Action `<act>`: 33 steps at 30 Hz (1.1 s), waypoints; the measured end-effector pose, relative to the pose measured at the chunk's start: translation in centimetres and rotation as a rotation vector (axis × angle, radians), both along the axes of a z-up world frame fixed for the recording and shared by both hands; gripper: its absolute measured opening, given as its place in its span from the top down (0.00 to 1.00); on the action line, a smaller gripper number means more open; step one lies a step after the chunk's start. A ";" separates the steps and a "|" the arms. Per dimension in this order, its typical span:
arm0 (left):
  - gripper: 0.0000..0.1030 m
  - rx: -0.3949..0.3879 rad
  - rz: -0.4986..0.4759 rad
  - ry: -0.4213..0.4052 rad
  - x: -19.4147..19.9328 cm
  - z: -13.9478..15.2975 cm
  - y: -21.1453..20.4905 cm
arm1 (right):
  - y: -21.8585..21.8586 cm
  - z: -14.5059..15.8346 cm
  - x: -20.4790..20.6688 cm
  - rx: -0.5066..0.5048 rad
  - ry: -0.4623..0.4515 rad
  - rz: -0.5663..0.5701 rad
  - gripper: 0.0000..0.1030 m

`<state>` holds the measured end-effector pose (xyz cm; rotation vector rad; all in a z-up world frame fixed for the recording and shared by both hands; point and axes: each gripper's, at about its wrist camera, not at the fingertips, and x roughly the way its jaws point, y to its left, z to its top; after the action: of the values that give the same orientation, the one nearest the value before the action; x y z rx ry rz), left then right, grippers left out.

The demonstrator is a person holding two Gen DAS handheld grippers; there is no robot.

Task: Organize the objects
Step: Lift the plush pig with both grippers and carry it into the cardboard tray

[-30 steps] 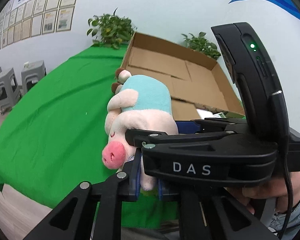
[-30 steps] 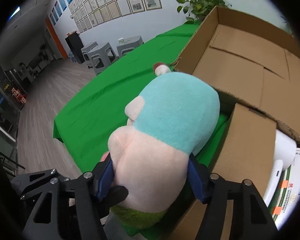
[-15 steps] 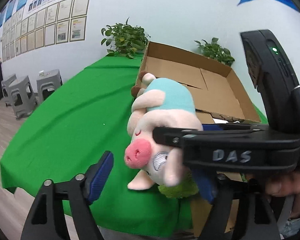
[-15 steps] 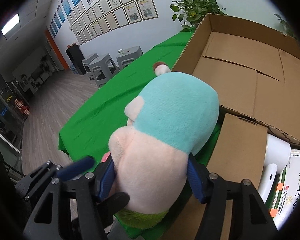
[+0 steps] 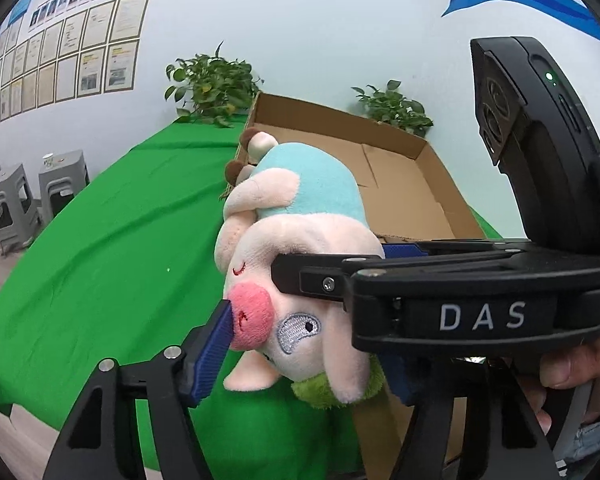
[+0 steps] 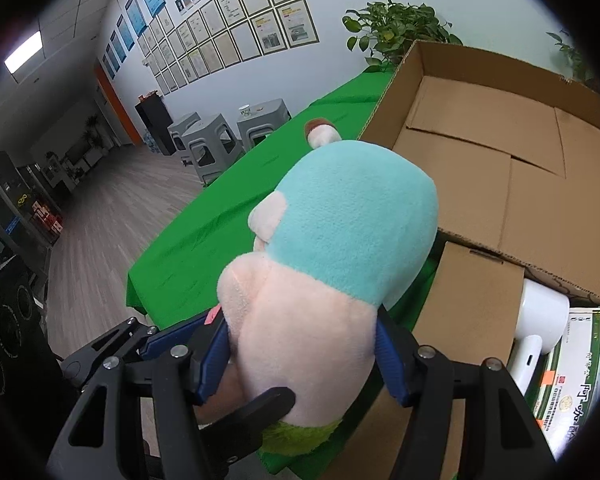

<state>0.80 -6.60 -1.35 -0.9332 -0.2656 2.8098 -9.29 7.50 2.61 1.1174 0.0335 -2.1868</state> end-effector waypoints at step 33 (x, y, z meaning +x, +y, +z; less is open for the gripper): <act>0.62 -0.045 -0.089 0.240 -8.5 12.3 1.4 | 0.4 7.7 -5.2 -0.016 0.203 -0.081 0.41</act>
<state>-7.68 -5.23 10.93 -0.5904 -0.1256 2.8186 -14.51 7.93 10.29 0.8986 0.0609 -2.3617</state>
